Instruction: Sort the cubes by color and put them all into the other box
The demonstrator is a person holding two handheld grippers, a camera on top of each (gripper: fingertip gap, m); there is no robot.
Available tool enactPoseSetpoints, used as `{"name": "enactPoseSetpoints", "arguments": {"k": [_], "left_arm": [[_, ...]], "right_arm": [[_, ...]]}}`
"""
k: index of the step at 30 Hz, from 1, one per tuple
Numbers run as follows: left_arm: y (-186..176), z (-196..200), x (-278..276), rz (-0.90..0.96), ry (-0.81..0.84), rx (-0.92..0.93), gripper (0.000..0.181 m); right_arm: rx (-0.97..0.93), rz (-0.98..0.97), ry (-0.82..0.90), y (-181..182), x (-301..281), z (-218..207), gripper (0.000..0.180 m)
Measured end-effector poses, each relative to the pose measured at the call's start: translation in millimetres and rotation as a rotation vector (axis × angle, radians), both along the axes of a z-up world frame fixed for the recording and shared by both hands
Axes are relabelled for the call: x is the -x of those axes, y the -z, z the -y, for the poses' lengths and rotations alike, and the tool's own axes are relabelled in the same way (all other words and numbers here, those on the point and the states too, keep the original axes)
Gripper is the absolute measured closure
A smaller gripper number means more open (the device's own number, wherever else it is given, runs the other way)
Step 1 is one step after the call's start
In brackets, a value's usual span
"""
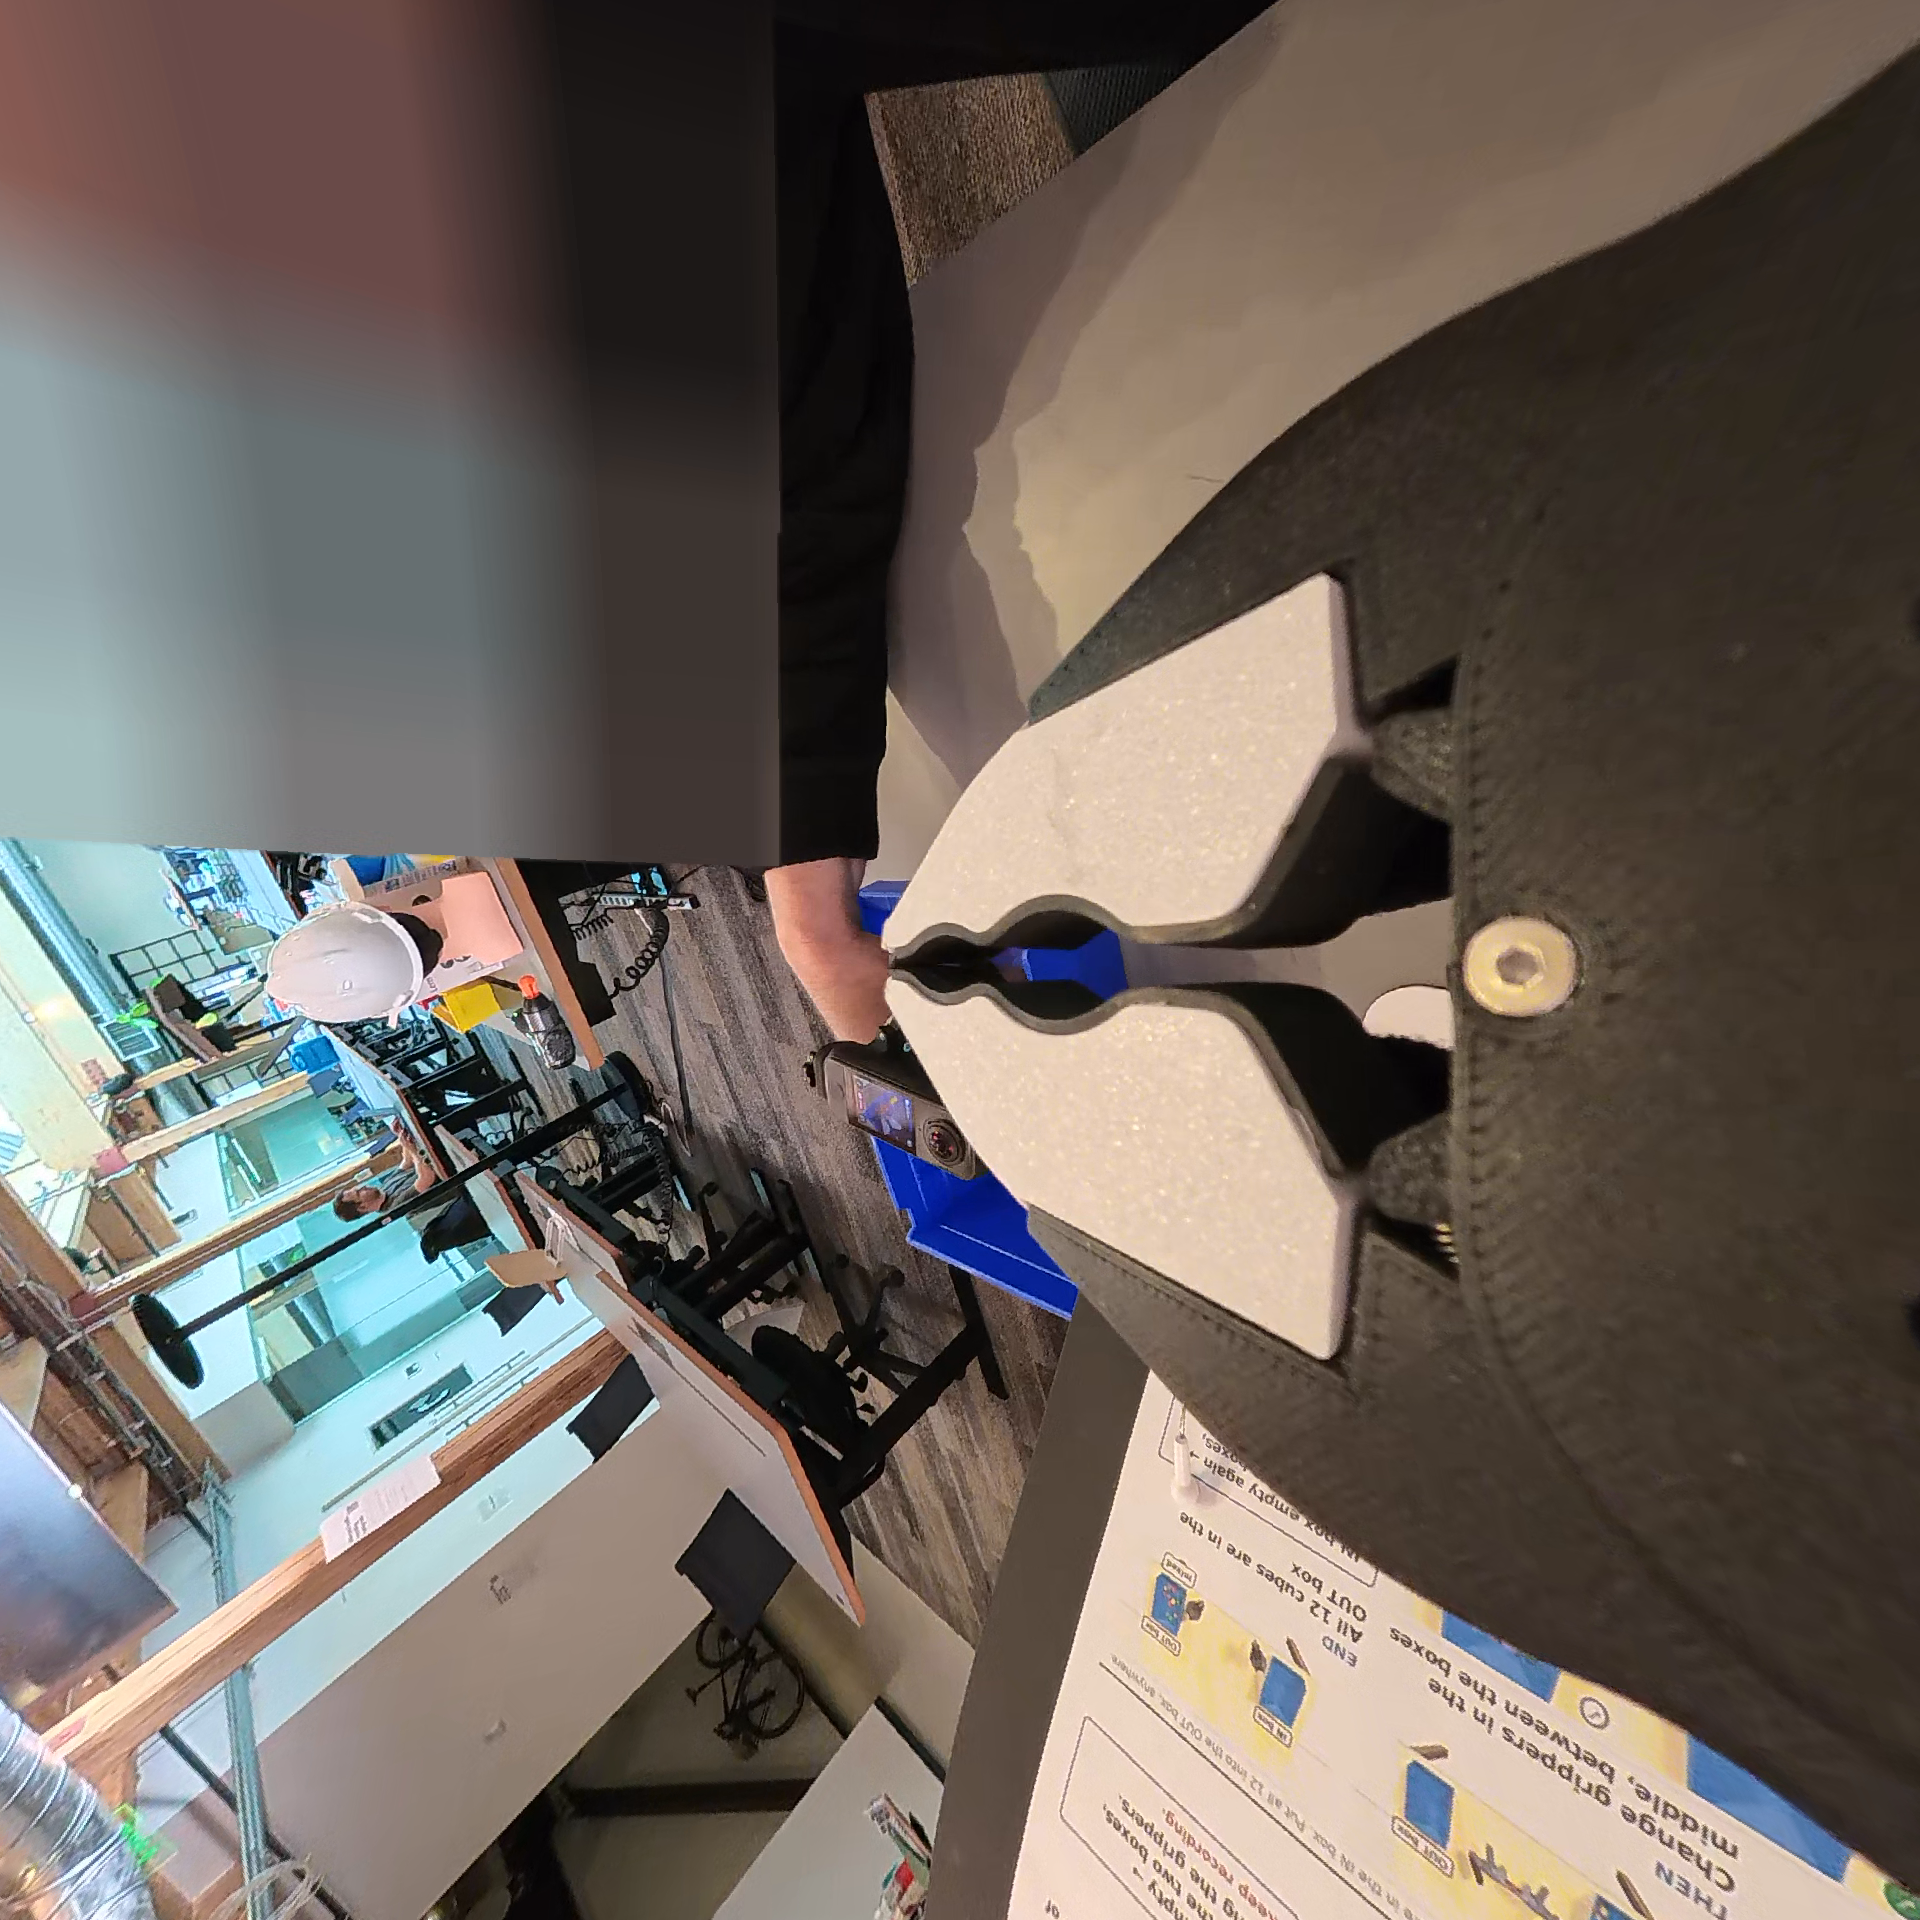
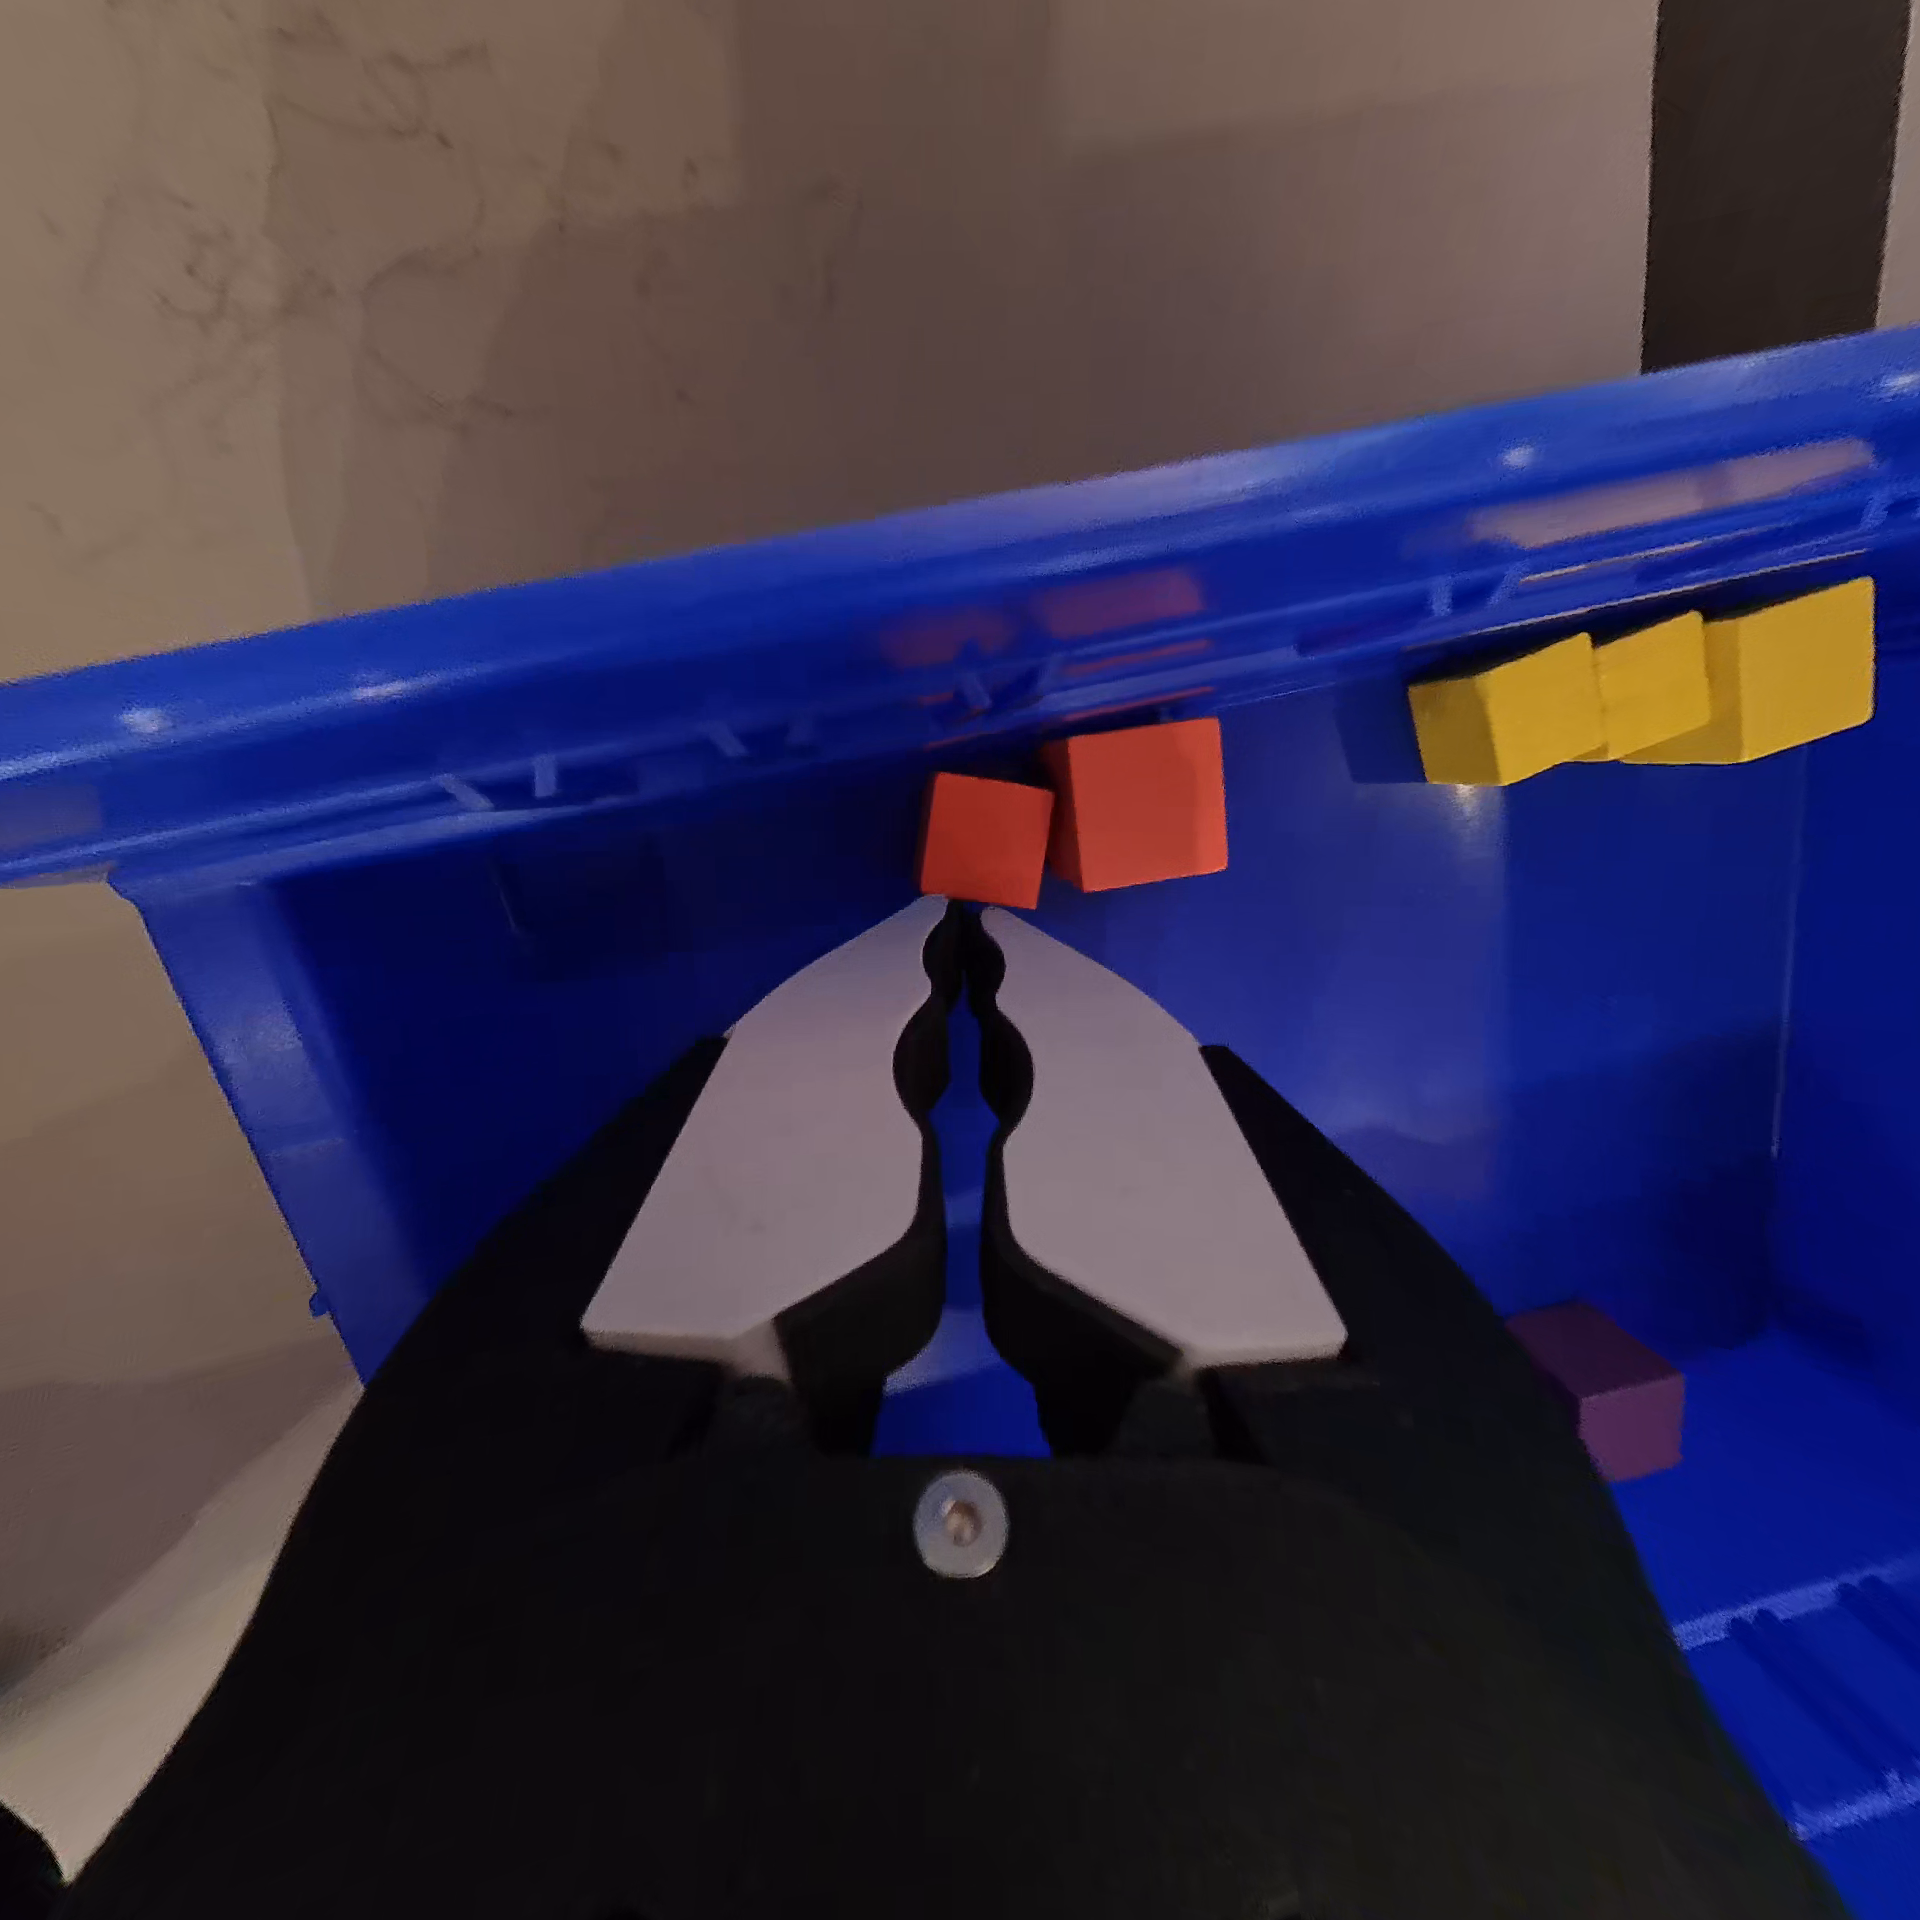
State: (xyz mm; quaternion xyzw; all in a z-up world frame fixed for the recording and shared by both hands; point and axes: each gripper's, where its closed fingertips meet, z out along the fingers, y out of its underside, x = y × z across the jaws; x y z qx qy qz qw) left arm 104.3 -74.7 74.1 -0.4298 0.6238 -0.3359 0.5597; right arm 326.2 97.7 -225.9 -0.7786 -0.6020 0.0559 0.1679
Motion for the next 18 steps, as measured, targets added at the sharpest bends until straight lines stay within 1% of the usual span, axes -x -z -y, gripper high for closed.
{"name": "enactPoseSetpoints", "arguments": {"k": [1, 18], "left_arm": [[-0.1, -0.1, 0.2, 0.000, 0.000, 0.000, 0.181], [2.7, -3.1, 1.2, -0.017, -0.015, -0.003, 0.181]], "right_arm": [[-0.002, 0.006, 0.001, 0.1, -0.2, -0.6, 0.178], [-0.004, 0.027, 0.023, -0.8, -3.2, -3.5, 0.178]]}}
